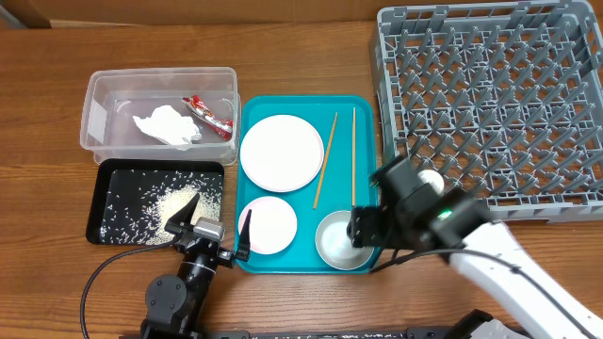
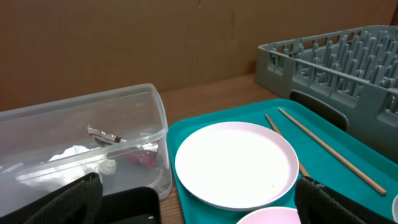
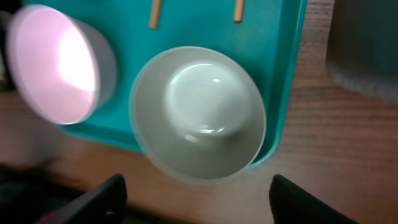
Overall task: Sort waste into correct bins and load items into the dishwasher
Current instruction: 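Grasp the white bowl on the teal tray with the right gripper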
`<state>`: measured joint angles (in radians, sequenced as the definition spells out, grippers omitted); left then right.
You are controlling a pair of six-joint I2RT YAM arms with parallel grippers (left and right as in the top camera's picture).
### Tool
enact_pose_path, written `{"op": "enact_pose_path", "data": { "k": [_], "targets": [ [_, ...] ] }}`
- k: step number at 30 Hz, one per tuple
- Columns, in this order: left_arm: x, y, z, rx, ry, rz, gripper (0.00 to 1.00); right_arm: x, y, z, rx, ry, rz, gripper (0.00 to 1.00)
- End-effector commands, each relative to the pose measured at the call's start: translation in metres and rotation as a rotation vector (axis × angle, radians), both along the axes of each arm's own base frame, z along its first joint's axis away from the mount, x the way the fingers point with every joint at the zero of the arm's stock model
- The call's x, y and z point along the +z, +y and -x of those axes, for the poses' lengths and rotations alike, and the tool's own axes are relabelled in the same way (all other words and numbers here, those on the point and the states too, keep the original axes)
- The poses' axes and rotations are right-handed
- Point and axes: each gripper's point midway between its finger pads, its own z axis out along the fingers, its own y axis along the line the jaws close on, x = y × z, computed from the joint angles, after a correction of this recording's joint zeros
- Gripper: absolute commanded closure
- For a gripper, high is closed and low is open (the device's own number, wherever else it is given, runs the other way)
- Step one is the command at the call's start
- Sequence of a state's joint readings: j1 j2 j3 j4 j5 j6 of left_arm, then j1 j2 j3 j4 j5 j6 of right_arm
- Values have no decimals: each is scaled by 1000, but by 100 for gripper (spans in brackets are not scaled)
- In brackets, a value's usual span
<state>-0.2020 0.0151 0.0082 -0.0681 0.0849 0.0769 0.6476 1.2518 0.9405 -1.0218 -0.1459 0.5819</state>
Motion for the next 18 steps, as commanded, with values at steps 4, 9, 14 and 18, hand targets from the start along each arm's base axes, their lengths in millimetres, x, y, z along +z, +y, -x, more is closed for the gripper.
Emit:
{"op": "enact_pose_path", "data": {
  "k": [4,9,14,18],
  "targets": [
    [0,3,-1,18,2,16,0,-58,-11,-7,-57,-64,143,38],
    [0,3,-1,18,2,16,0,-84,-20,-12,-68,-57,225,51],
    [0,3,-1,18,2,16,0,-88,-25,-7,-65,-22,259,93],
    [0,3,-1,18,2,16,0,-60,-24,-18,-78,-79,254,96]
  ]
}}
